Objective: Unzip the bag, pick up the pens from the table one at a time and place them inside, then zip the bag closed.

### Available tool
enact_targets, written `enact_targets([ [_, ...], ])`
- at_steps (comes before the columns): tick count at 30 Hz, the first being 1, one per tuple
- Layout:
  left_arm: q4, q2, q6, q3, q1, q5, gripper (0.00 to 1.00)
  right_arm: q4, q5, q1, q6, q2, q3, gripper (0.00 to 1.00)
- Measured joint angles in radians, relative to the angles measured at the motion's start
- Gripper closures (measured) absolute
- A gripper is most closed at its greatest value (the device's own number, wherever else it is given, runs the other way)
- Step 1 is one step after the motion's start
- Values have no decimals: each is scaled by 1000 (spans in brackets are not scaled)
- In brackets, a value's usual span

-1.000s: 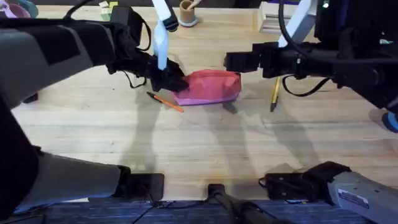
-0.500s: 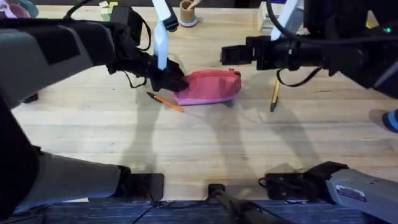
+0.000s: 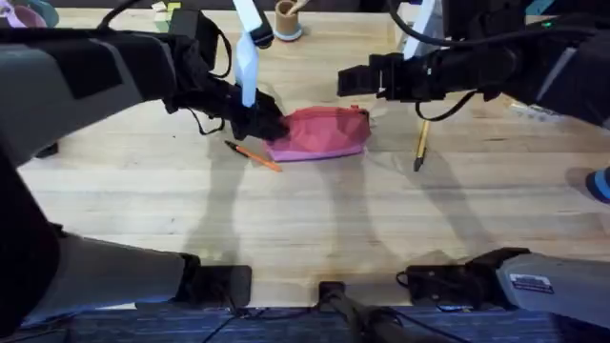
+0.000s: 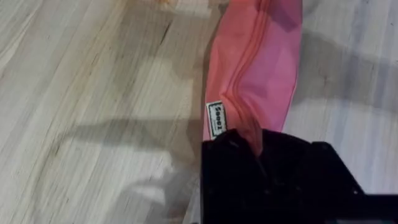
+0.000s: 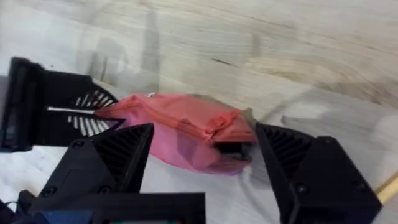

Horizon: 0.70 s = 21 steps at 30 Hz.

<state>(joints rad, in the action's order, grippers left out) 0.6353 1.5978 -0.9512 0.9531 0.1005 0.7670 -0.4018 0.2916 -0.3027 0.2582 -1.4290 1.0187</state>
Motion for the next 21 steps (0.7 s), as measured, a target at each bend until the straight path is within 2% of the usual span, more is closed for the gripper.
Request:
enact_targets([
  [8, 0, 0, 0, 0, 0, 0, 958, 4, -3, 13, 0, -11, 0, 4],
  [21, 0, 0, 0, 0, 0, 0, 958, 4, -3, 13, 0, -116, 1, 4],
])
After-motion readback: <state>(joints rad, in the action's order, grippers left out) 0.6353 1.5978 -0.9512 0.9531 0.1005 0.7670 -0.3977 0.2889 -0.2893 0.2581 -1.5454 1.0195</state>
